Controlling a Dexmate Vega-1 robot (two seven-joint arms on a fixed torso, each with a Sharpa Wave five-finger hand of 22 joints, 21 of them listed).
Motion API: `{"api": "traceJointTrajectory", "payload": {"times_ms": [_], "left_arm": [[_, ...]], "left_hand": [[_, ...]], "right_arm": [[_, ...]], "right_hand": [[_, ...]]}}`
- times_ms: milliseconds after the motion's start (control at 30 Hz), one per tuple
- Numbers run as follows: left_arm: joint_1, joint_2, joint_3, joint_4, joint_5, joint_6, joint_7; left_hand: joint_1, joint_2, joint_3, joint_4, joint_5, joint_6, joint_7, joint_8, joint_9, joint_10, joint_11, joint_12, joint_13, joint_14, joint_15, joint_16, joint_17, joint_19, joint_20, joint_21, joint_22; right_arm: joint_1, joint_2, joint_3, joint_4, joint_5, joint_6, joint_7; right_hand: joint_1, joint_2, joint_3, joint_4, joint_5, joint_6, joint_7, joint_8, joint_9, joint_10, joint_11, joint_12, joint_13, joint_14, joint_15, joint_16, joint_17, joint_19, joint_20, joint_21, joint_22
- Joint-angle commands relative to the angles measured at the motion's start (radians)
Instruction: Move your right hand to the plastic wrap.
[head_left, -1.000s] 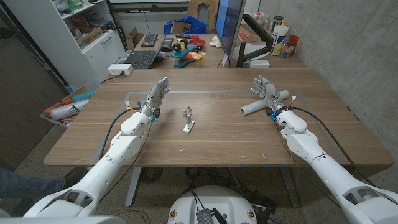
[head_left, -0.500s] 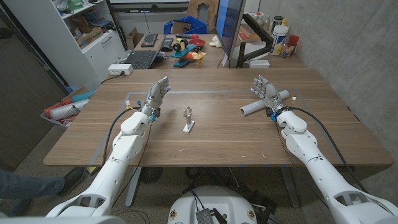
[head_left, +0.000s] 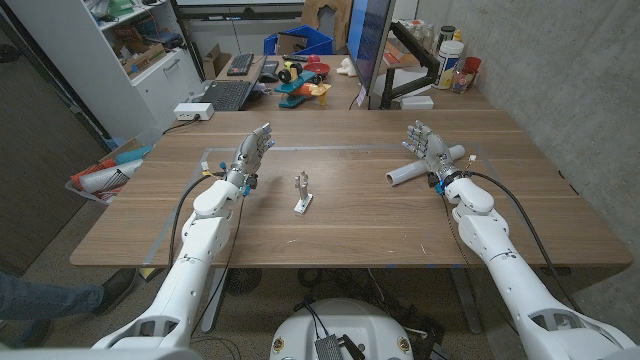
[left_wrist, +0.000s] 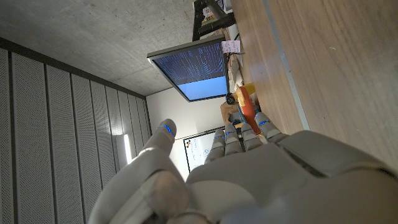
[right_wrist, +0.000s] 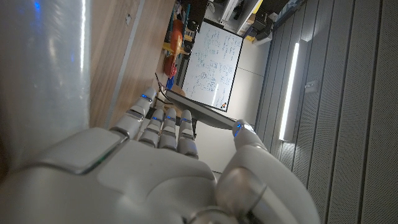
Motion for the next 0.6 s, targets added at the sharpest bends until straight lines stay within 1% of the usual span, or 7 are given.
{"api": "traceJointTrajectory", "payload": {"times_ms": [33,600], "left_arm": [[0.01,-0.036,-0.038,-0.021,0.045,0.02,-0.019],[0.021,-0.049,-0.052,-0.039,0.062,0.025,-0.025]], "left_hand": [[0.005,0.007,0.002,-0.006,0.006,0.004,0.005,0.004,0.005,0.003,0.004,0.009,0.001,0.0,0.006,0.008,0.003,0.0,0.002,-0.002,0.001],[0.002,0.009,0.001,-0.008,0.007,0.009,0.005,0.005,0.005,0.004,0.004,0.009,-0.006,0.0,0.006,0.007,0.003,0.002,0.002,-0.01,0.001]], "right_arm": [[0.007,0.025,0.024,0.006,-0.048,0.012,0.023],[0.004,0.023,0.044,0.003,-0.073,0.036,0.038]], "right_hand": [[0.005,0.006,-0.001,-0.002,0.006,0.003,-0.004,0.003,0.002,0.012,-0.001,-0.002,-0.001,0.01,-0.001,0.006,-0.001,0.01,0.005,-0.002,0.004],[0.001,0.004,-0.009,-0.005,0.006,0.005,-0.013,0.003,-0.002,0.018,-0.004,-0.006,-0.005,0.014,-0.007,0.007,-0.007,0.013,0.005,-0.008,0.005]]}}
